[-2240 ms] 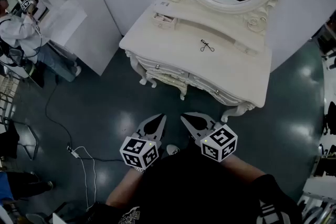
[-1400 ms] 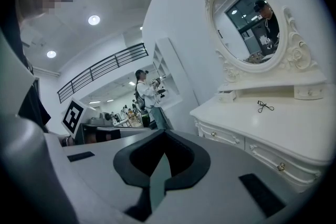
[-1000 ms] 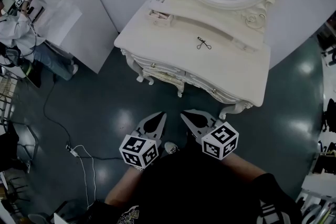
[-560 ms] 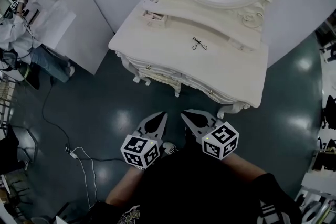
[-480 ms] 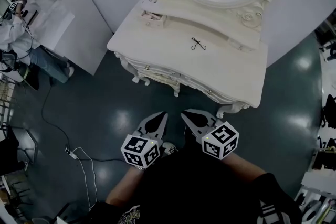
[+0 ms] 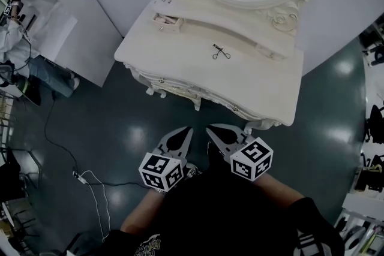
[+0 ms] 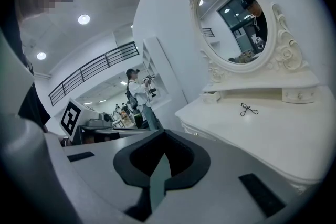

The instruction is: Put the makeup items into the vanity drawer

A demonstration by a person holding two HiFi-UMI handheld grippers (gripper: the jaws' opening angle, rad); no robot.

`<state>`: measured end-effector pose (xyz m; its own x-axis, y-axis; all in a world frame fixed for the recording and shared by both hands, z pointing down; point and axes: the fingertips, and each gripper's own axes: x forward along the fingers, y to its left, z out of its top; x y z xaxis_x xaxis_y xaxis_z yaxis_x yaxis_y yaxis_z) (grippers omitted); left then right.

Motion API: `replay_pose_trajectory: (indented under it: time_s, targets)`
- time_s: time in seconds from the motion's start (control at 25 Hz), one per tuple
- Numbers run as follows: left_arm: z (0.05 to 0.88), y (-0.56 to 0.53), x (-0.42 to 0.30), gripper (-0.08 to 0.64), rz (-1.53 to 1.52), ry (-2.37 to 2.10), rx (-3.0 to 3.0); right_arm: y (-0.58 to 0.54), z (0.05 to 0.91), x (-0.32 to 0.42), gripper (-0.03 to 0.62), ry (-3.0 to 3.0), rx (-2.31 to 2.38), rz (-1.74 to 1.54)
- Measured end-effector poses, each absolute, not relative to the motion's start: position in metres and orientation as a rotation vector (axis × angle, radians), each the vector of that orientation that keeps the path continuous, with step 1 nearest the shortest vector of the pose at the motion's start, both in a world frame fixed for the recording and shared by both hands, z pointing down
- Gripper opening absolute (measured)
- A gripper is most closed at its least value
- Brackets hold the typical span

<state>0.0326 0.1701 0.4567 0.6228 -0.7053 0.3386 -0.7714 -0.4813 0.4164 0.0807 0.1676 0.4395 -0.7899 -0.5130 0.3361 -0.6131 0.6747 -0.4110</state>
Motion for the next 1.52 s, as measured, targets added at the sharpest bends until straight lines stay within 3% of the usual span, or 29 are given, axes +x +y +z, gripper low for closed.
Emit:
replay_pose_trajectory:
  time_s: [1.52]
  targets:
    - [0.496, -0.028, 0.105, 0.0, 0.235, -1.168, 2.224, -0.049, 0.479, 0.161, 0.029, -2.649, 0.89, 0.707]
